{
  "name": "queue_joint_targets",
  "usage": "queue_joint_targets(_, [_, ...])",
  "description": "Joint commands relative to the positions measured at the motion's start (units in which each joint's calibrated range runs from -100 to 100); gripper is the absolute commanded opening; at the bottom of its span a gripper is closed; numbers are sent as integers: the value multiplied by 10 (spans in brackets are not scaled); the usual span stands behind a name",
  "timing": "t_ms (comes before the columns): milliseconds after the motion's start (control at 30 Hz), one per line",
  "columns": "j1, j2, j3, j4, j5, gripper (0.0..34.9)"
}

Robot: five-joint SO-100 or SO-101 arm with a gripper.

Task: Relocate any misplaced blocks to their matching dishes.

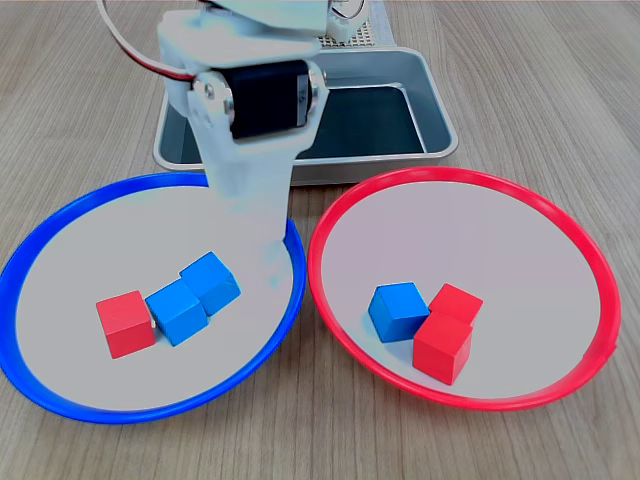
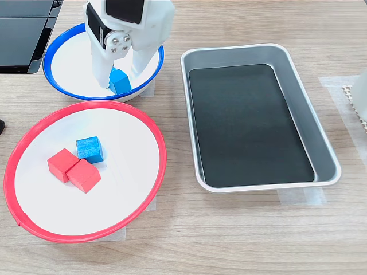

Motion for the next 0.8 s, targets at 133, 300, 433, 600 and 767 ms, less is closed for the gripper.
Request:
queue_joint_targets(133, [4,-69,12,13,4,139])
queue_joint_targets(300, [24,-69,3,6,3,138])
queue_joint_targets(433, [40,-57,-11,-9,4,130])
queue_joint_targets(600, [59,-32,-34,-33,11,133])
queue_joint_targets(767, [69,10,-77,-62,20,134])
